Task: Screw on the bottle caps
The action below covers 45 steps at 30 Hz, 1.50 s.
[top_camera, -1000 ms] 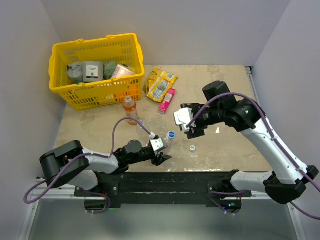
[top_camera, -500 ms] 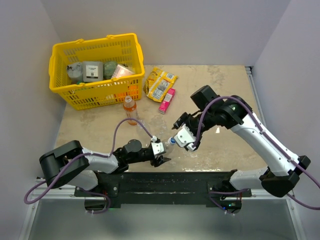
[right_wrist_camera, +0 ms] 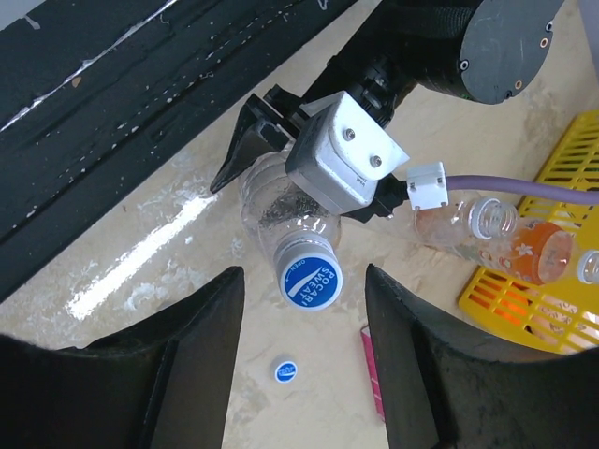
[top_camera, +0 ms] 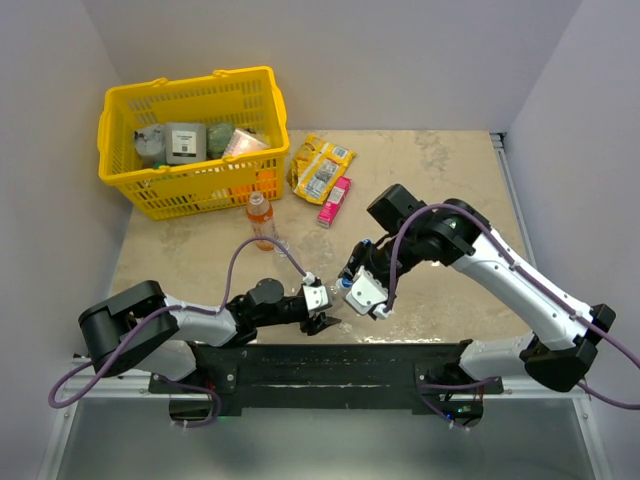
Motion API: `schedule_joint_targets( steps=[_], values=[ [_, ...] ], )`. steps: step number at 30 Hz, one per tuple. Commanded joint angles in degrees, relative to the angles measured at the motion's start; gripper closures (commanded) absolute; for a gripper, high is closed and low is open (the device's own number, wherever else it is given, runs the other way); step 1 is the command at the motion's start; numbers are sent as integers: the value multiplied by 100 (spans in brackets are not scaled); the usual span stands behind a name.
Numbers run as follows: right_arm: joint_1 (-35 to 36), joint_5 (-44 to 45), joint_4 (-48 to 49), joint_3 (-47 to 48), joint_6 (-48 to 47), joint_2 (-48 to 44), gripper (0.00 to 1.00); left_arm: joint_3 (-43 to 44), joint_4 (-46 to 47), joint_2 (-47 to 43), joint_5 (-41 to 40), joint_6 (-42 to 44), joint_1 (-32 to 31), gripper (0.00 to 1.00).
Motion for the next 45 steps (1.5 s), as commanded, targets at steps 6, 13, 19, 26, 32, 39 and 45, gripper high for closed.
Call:
schedule_joint_targets(
  steps=[6, 13, 19, 26, 32, 39, 45],
  values=[
    [45, -108, -472, 61, -50, 271, 47, 148, 236, 44, 109, 252, 39, 100],
    [45, 6, -472, 96, 3, 438, 56, 139, 280, 44, 92, 296, 39, 100],
    [45, 50, -472, 61, 143, 517, 64, 69, 429, 0, 13, 287, 39, 100],
    [36, -152, -481, 114, 662, 684, 73, -45, 719, -18, -277, 401, 39, 100],
    [-16, -424, -333, 52, 1583, 825, 77, -63, 965, -18, -830, 498, 39, 100],
    [-474, -969, 133, -35, 3086, 992, 79, -72, 1159, -9, -1218, 392, 39, 100],
    [-491, -934, 863, -273, 4368, 1018, 81, 112, 852, -9, -1542, 252, 30, 100]
  ],
)
